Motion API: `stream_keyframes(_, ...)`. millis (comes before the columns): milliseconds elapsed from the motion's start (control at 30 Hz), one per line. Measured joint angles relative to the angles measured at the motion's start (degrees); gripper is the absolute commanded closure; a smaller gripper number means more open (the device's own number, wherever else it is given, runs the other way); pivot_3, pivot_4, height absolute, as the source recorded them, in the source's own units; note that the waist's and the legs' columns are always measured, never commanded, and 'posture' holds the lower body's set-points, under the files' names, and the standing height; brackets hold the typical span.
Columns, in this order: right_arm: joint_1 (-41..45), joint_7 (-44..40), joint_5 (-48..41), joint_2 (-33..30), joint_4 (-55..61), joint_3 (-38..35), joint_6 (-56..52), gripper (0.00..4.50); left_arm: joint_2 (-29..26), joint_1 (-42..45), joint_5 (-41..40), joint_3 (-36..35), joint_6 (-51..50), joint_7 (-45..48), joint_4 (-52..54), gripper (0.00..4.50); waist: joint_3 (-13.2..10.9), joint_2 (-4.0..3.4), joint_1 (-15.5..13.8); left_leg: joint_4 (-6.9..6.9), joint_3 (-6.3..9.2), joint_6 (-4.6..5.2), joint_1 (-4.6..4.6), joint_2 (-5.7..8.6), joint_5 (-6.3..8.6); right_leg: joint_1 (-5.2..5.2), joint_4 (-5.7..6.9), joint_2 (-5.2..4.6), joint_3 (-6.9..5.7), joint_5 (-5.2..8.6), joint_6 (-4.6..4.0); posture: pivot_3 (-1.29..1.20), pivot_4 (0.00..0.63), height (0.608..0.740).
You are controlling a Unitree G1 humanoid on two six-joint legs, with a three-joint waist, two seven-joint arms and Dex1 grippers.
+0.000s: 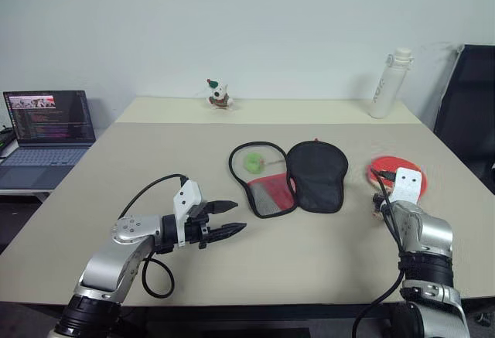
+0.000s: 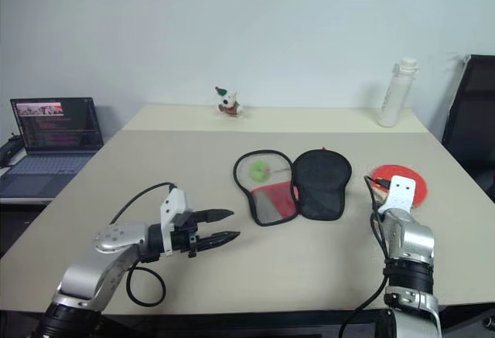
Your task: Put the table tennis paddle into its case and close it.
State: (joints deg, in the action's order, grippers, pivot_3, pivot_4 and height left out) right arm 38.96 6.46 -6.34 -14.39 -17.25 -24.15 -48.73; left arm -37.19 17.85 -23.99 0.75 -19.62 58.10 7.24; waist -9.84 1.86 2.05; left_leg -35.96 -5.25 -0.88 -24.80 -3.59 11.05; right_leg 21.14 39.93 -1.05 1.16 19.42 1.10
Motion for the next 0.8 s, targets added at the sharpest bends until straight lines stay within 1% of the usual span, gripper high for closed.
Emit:
stream_keyframes(67, 1.09, -0.21, -0.14, -1.49, -3.59, 0.25, 1.95, 3.11, -0.01, -0.02, -0.01, 0.0, -0.03, -0.09, 0.22, 1.56, 0.01, 0.01, -0.01, -0.02, -0.01, 0.1, 0.0, 0.03, -0.04, -0.02, -0.01, -0.03, 0.0, -0.06, 0.03, 0.0, 0.15, 0.74)
stream_keyframes(100, 1.67, -0.26, -0.26, -2.02, -5.37, 0.33, 2.85, 3.27, -0.01, -0.02, -0.01, 0.0, -0.1, -0.15, 0.27, 1.56, 0.03, 0.06, -0.02, -0.05, 0.0, 0.13, 0.02, 0.03, -0.05, -0.06, -0.02, -0.04, -0.01, -0.09, 0.04, 0.0, 0.15, 0.74)
stream_keyframes(167, 2.81, -0.23, -0.51, -3.04, -8.49, 0.42, 4.63, 3.36, -0.01, -0.02, -0.01, 0.01, -0.31, -0.24, 0.62, 1.56, 0.03, 0.07, -0.07, -0.05, -0.01, 0.25, 0.01, 0.06, -0.14, -0.05, -0.03, -0.06, -0.01, -0.17, 0.08, 0.0, 0.15, 0.74)
stream_keyframes(300, 4.03, -0.11, -1.44, -4.08, -12.31, 0.41, 7.72, 3.36, -0.04, -0.03, -0.03, -0.01, -1.29, -1.01, 1.9, 1.56, 0.03, 0.07, -0.17, -0.06, -0.02, 0.34, 0.01, 0.07, -0.21, -0.04, -0.02, -0.08, 0.01, -0.23, 0.08, 0.0, 0.15, 0.74)
stream_keyframes(433, 4.91, -0.13, -1.7, -5.55, -12.8, 0.56, 9.31, 3.36, -0.17, -0.05, -0.1, -0.03, -2.03, -1.23, 2.03, 1.56, -0.09, -0.12, -0.17, 0.08, -0.1, 0.32, -0.08, 0.07, -0.22, 0.16, 0.02, -0.07, 0.07, -0.24, 0.07, 0.0, 0.15, 0.74)
stream_keyframes(500, 5.53, -0.16, -2.05, -5.59, -11.06, 0.68, 8.99, 3.36, -0.2, -0.04, -0.14, -0.03, -2.51, -1.25, 2.48, 1.56, -0.11, -0.16, -0.12, 0.2, -0.12, 0.27, -0.13, 0.06, -0.23, 0.27, 0.02, -0.05, 0.1, -0.21, 0.03, 0.0, 0.15, 0.74)
stream_keyframes(533, 5.84, -0.22, -2.48, -5.53, -8.84, 0.86, 8.21, 3.36, -0.2, -0.04, -0.19, -0.04, -2.67, -1.24, 2.98, 1.56, -0.15, -0.21, 0.01, 0.26, -0.19, 0.09, -0.14, 0.04, -0.32, 0.32, 0.0, -0.02, 0.17, -0.19, 0.0, 0.0, 0.15, 0.74)
stream_keyframes(633, 6.61, -0.09, -4.24, -3.71, -0.11, 1.35, 3.06, 3.36, -0.58, -0.05, -0.59, -0.18, -3.44, -1.2, 4.06, 1.56, -0.16, -0.24, 0.4, 0.41, -0.29, -0.02, -0.14, -0.02, -0.3, 0.41, -0.05, 0.01, 0.24, -0.12, -0.04, 0.0, 0.15, 0.74)
stream_keyframes(700, 6.67, 0.37, -5.69, -0.47, 7.72, 2.59, -1.88, 3.36, -0.98, -0.09, -0.77, -0.3, -3.83, -1.17, 4.21, 1.56, -0.16, -0.24, 0.86, 0.58, -0.34, -0.09, -0.13, -0.04, -0.33, 0.51, -0.06, 0.03, 0.3, -0.1, -0.05, 0.0, 0.15, 0.74)
stream_keyframes(800, 6.58, 1.51, -7.46, 5.17, 15.67, 5.11, -8.21, 3.36, -1.08, -0.12, -0.81, -0.41, -3.99, -1.18, 4.43, 1.56, -0.16, -0.24, 1.02, 0.78, -0.42, -0.24, -0.13, -0.02, -0.43, 0.63, -0.06, 0.03, 0.42, -0.1, -0.05, 0.0, 0.15, 0.74)
